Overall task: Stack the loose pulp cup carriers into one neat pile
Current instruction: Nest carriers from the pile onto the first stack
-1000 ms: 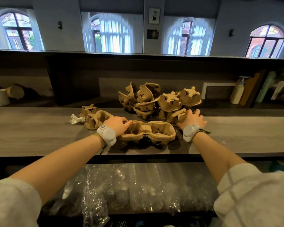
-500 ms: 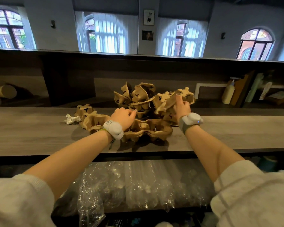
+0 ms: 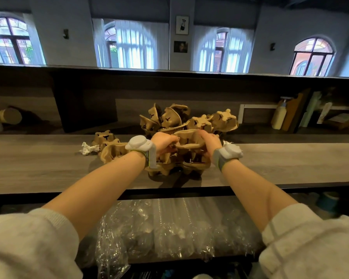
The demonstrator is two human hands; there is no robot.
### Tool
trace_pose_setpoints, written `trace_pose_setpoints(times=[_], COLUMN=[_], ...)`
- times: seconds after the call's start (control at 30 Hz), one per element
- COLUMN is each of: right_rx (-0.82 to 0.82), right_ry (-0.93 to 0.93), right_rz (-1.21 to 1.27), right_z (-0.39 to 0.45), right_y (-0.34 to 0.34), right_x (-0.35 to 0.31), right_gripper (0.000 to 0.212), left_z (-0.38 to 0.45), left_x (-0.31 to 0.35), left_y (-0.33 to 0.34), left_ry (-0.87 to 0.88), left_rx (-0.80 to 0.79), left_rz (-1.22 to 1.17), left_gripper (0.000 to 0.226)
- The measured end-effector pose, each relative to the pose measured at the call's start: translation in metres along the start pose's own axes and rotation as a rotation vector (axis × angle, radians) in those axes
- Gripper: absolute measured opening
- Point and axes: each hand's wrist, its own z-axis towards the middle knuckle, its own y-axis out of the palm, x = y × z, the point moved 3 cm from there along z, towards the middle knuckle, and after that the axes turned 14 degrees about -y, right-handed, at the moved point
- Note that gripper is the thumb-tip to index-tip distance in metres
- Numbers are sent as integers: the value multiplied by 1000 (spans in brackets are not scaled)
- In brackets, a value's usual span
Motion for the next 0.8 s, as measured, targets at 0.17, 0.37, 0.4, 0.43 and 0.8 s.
trace_pose_setpoints(times=[0.17, 0.37, 0.4, 0.43, 0.8], right_rx=[-132, -211, -222, -232, -353], right_ry=[-125, -188, -197, -201, -309], right_rz=[-341, -475, -468, -467, -733], right_z=[10, 7, 9, 11, 26], right_y=[-12, -23, -22, -23, -10], right_x=[1, 1, 2, 3, -8], right_gripper=[24, 27, 28, 28, 28], left_z=[-2, 6, 7, 7, 3], left_x=[3, 25, 26, 26, 2], left_y=[-15, -76, -87, -96, -140], left_ry=[-14, 106, 130, 148, -10], left_rx=[-8, 331, 400, 465, 494], left_rz=[228, 642, 707, 763, 1292], left_gripper=[27, 28, 30, 31, 50])
